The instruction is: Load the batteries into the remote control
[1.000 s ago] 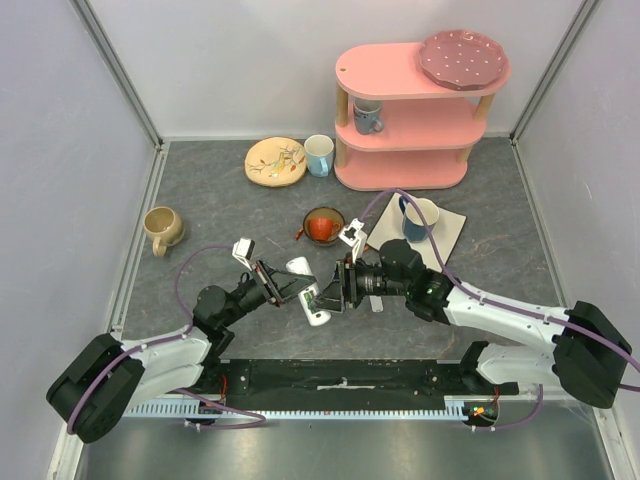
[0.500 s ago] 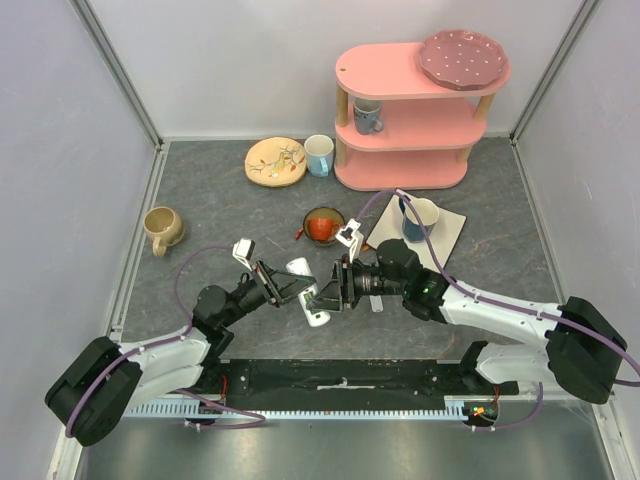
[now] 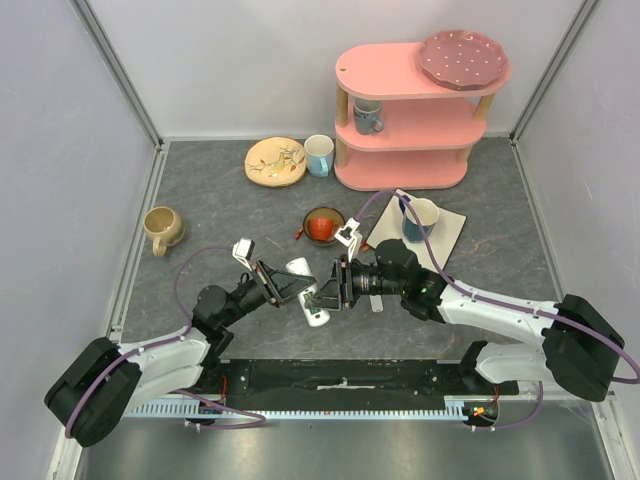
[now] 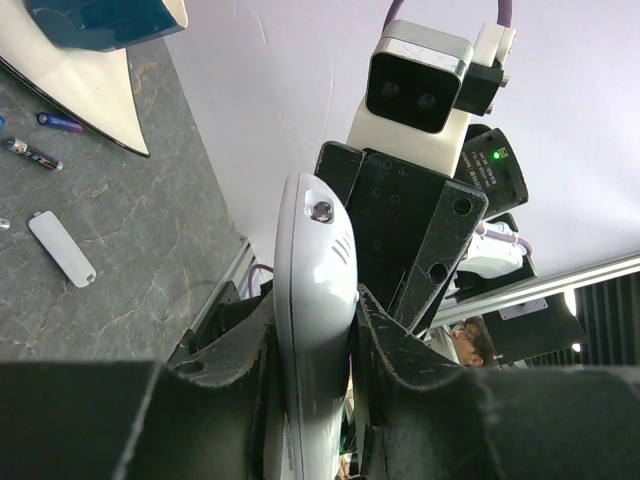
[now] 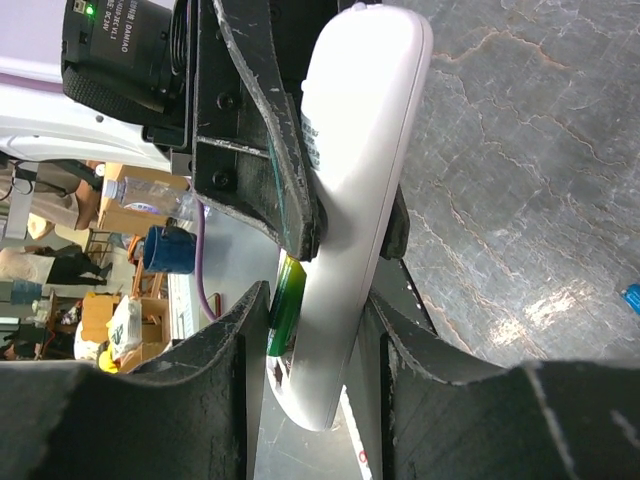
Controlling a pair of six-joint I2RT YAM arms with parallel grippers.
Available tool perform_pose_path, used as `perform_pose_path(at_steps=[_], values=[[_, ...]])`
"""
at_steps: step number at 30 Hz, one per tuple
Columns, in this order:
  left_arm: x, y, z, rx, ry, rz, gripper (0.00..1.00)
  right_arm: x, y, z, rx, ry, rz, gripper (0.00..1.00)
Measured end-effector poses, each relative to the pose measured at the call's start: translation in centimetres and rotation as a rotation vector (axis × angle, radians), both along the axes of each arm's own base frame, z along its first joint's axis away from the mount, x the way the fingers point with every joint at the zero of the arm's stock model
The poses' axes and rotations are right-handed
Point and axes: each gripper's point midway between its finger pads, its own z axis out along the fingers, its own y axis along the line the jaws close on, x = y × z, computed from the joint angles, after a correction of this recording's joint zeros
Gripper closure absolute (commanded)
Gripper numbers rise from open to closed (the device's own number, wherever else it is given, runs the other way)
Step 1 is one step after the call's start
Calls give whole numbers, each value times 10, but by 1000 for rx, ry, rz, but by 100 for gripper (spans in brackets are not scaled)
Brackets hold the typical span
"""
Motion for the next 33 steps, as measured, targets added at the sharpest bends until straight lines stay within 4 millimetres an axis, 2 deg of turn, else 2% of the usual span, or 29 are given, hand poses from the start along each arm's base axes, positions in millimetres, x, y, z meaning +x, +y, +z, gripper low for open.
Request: perform_pose_path(at_steps=[13, 25, 33], values=[[1, 0, 0, 2, -4, 7, 98, 1, 3, -3, -5, 26, -21, 62], [5, 3, 2, 0, -19, 41, 98, 5, 7, -1, -8, 37, -34, 60], [2, 0, -1, 9, -10, 29, 98, 4, 12, -6, -23, 37, -29, 38]])
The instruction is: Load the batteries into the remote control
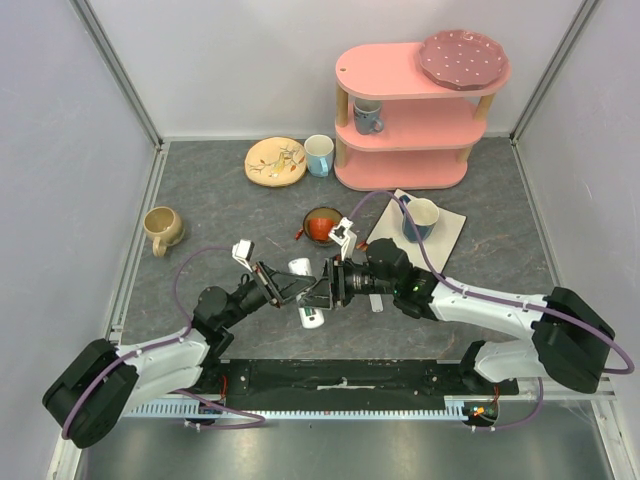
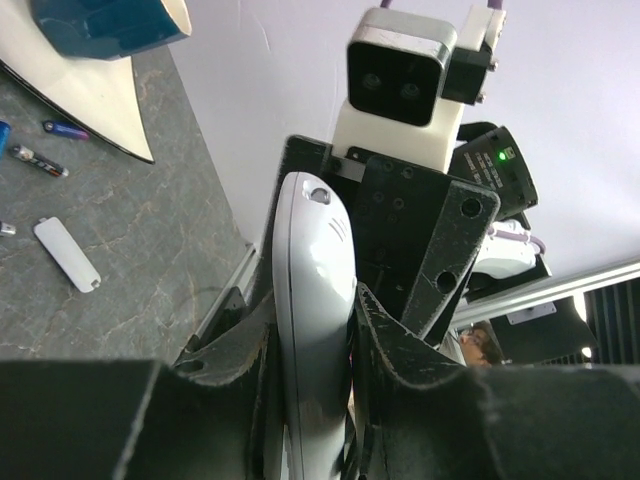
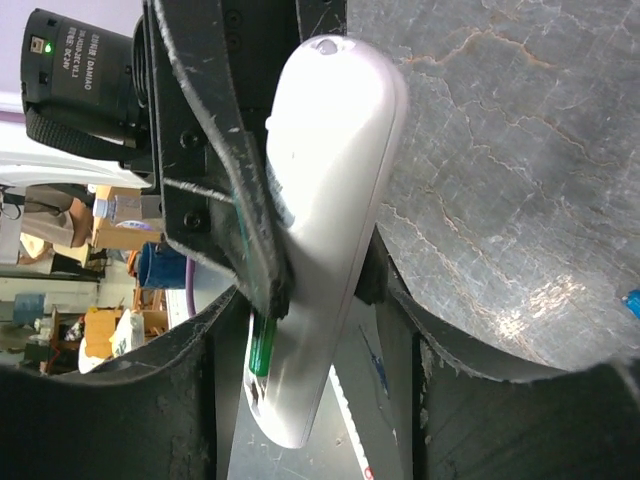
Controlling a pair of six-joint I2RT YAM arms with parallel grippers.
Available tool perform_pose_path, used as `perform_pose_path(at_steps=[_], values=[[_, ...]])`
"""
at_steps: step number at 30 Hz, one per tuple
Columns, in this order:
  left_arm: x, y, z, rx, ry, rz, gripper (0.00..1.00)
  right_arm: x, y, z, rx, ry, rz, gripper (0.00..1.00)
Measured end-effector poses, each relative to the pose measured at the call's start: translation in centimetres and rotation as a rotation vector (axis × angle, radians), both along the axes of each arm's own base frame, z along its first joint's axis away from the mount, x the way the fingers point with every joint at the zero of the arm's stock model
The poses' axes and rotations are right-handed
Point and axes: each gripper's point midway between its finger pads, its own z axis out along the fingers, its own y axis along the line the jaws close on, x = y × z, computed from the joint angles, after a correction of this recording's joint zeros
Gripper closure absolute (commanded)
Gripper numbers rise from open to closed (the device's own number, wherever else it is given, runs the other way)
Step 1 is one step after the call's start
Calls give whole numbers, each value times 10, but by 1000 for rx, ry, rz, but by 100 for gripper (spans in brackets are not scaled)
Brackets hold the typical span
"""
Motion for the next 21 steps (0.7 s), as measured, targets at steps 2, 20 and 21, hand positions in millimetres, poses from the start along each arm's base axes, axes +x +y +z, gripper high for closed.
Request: perform_pose_path(at_steps=[2, 20, 21], values=[[-3, -1, 2, -3, -5, -9, 98, 2, 1, -2, -8, -2, -9, 34], [-7, 2, 3, 10, -16, -1, 98, -3, -23, 33, -40, -162, -13, 27], [-7, 2, 2, 14, -14, 0, 98, 0, -26, 34, -60, -187, -25, 27]])
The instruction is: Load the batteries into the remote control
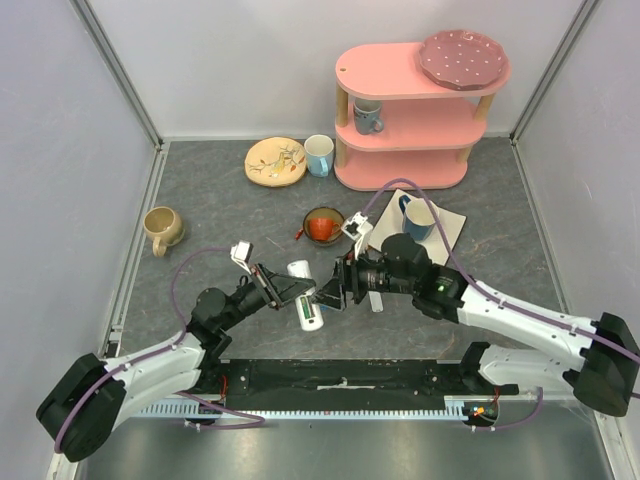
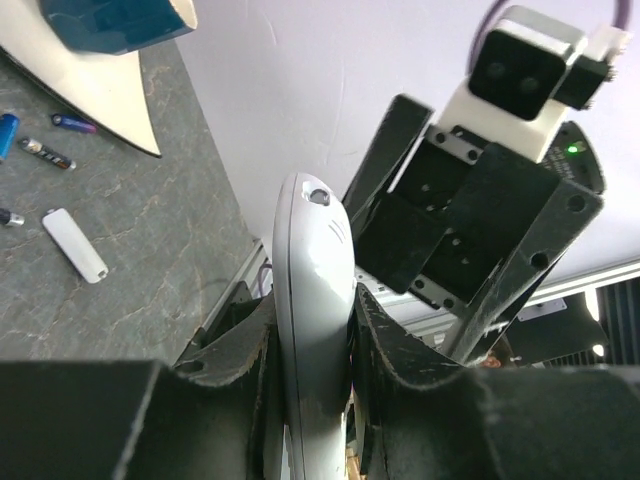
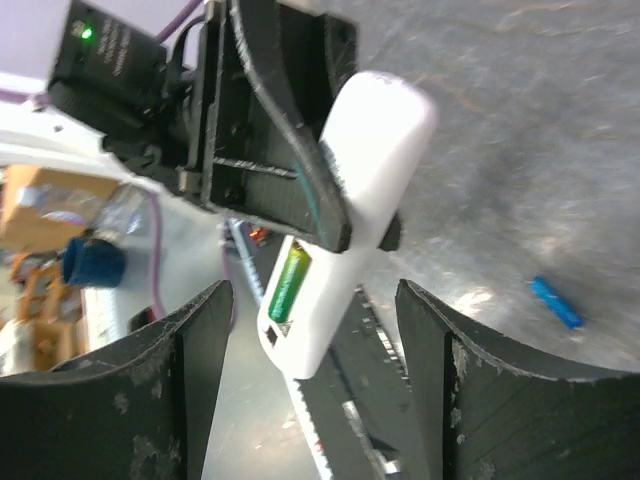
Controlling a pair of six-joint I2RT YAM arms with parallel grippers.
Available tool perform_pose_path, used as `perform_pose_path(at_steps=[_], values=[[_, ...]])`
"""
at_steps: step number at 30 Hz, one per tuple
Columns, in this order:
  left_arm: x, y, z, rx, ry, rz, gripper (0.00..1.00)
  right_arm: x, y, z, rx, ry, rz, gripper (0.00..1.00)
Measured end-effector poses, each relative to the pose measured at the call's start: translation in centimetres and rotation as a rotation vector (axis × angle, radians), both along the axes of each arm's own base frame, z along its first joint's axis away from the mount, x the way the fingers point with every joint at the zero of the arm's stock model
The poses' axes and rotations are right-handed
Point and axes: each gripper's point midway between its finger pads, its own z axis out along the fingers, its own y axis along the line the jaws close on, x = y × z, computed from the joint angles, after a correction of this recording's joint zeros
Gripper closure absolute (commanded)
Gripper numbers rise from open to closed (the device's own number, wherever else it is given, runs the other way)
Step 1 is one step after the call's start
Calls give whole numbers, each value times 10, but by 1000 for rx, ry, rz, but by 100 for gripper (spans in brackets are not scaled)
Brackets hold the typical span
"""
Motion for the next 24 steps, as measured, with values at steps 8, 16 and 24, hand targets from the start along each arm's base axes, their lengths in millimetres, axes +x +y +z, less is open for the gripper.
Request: perform_pose_path(at_steps=[8, 16, 24], values=[[2, 5, -18, 80, 31, 35, 98, 47, -65, -33, -326, -190, -299, 29], [5, 31, 20, 1, -95, 176, 98, 70, -129, -104, -696, -241, -511, 22], [0, 46, 14, 39, -110, 232, 98, 56, -96, -144, -714, -199, -305, 29]])
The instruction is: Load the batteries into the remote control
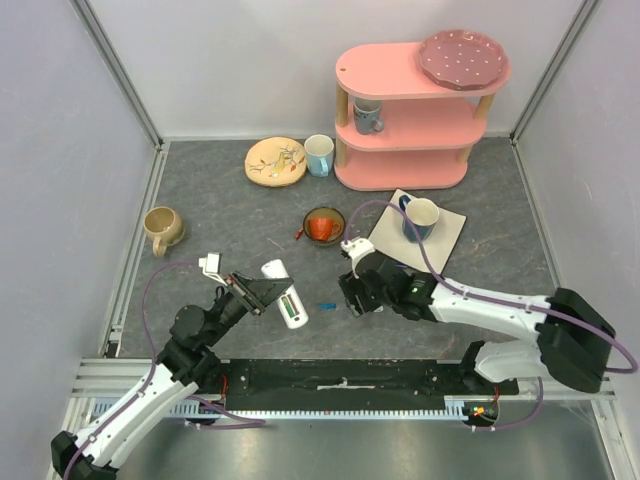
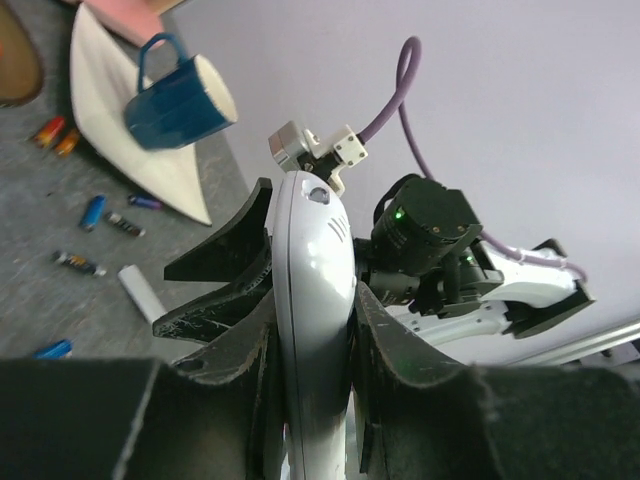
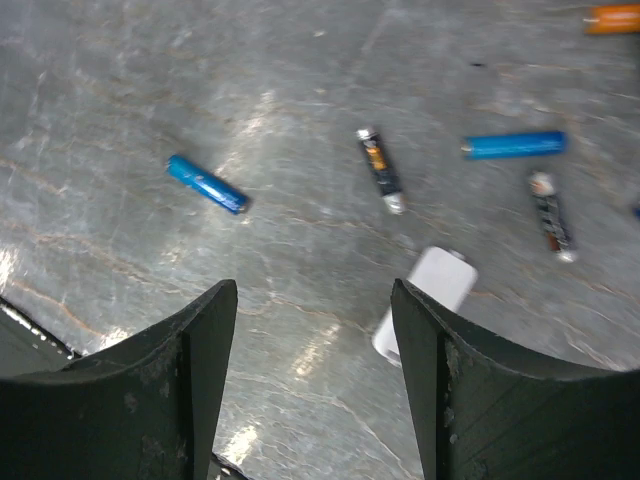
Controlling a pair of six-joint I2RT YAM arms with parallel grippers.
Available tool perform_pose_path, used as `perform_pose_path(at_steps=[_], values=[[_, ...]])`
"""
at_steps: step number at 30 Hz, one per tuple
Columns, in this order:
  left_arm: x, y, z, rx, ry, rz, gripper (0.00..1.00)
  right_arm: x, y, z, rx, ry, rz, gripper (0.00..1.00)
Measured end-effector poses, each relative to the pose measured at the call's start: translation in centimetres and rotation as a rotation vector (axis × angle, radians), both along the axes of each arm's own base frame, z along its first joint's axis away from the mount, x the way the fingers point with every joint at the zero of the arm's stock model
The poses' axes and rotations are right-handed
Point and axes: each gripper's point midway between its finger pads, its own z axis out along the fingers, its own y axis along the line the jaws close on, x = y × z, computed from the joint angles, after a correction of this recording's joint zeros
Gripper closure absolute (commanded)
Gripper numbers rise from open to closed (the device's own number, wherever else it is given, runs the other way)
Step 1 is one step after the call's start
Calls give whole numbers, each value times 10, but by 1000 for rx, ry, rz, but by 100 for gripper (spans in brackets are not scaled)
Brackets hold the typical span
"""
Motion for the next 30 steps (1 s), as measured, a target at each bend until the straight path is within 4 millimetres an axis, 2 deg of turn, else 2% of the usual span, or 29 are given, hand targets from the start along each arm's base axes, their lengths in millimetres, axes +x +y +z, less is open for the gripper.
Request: perform_pose_path(at_steps=[5, 8, 11, 20, 30], values=[[-1, 2, -23, 64, 64, 4, 98, -9, 28, -19, -17, 59, 127, 29], [-1, 2, -34, 91, 97, 3, 98, -5, 46, -23, -16, 60, 173, 29], [-2, 1, -38, 102, 111, -2, 98, -1, 56, -25, -6, 51, 193, 31], [-4, 2, -40, 105, 113, -3, 98, 3, 69, -41, -22, 56, 254, 40], [-6, 4, -37, 97, 105, -3, 98, 1, 73, -44, -11, 51, 276, 46]])
